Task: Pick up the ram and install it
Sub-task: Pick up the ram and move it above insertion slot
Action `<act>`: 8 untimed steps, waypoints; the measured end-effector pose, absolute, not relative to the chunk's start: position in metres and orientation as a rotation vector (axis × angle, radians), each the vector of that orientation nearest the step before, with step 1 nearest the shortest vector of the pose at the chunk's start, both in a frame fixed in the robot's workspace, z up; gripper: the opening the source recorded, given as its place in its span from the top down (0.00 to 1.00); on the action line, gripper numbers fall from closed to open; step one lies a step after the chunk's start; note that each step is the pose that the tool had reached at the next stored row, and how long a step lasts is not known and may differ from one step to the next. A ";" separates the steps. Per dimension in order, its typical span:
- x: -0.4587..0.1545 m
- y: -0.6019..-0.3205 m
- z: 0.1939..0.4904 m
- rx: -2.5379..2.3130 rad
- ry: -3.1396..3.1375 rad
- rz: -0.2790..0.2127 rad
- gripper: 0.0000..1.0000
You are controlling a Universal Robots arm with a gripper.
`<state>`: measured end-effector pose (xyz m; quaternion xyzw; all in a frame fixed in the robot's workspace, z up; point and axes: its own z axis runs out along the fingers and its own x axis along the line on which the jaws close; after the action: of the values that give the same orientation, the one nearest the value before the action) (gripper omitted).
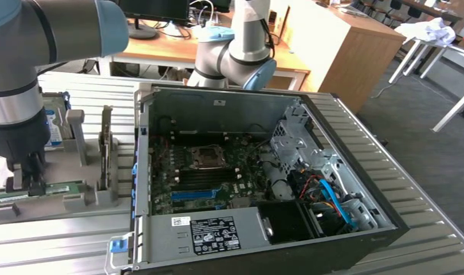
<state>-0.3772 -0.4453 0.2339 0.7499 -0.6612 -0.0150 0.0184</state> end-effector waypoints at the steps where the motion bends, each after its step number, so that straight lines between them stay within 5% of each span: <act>1: -0.377 -0.445 0.235 2.328 -2.053 -0.046 0.87; 8: -0.377 -0.445 0.240 2.328 -2.052 -0.045 0.87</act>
<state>-0.3772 -0.4453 0.2404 0.7499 -0.6612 -0.0145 0.0190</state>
